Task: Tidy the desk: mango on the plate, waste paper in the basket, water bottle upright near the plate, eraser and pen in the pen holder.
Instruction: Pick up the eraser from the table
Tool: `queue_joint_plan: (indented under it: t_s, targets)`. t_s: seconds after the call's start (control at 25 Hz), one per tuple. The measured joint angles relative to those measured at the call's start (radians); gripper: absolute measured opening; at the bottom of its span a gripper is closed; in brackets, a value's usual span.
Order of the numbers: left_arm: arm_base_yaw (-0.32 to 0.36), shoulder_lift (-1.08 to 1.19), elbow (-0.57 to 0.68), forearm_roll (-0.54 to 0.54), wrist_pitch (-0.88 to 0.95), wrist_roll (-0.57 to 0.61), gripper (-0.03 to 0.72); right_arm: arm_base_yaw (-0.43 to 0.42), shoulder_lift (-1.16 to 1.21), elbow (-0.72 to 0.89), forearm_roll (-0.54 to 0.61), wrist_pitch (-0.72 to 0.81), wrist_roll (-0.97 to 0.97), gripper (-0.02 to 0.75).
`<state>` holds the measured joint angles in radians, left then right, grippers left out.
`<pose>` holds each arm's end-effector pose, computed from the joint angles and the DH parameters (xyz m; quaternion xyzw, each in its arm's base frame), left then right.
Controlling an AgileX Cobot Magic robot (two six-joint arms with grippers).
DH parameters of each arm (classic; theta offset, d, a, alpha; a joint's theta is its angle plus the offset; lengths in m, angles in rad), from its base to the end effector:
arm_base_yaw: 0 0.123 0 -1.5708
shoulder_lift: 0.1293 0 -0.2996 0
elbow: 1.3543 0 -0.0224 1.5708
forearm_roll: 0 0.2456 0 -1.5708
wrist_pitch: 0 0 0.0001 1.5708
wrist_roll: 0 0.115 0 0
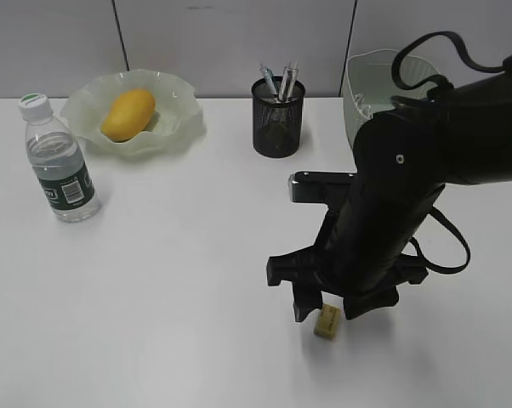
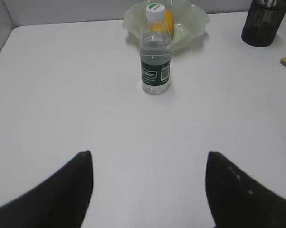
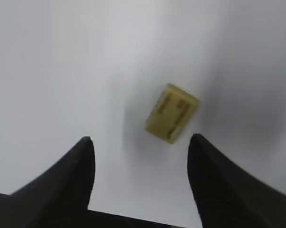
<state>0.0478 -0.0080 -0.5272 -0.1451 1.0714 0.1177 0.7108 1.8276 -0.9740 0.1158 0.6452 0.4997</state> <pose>-0.0073 -0.0150 0.2715 0.0340 0.8439 -0.0283 0.5347 0.2401 0.2173 0.1331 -0.0618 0.9942 0.0767 0.0435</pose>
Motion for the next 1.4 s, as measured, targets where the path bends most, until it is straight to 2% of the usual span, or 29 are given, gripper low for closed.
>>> queue_joint_plan:
  t_s: [0.12,0.36,0.68,0.88,1.08,1.4]
  targets:
    - [0.000,0.000,0.000,0.000,0.000,0.000,0.557,0.001,0.000,-0.001,0.020,-0.036,0.044,0.488]
    - [0.000,0.000,0.000,-0.001,0.000,0.000,0.557,0.001,0.014,-0.001,-0.046,-0.038,0.177,0.489]
    - [0.000,0.000,0.000,-0.001,0.000,0.000,0.547,0.000,0.092,-0.001,-0.047,-0.037,0.200,0.484]
    - [0.000,0.000,0.000,-0.001,0.000,0.000,0.539,0.000,0.127,-0.002,-0.025,-0.056,0.206,0.384]
    - [0.000,0.000,0.000,-0.001,0.000,0.000,0.538,0.000,0.129,-0.004,-0.017,-0.068,0.202,0.217]
    - [0.000,0.000,0.000,-0.001,0.000,0.000,0.526,0.000,0.091,-0.004,-0.011,-0.043,0.064,0.217]
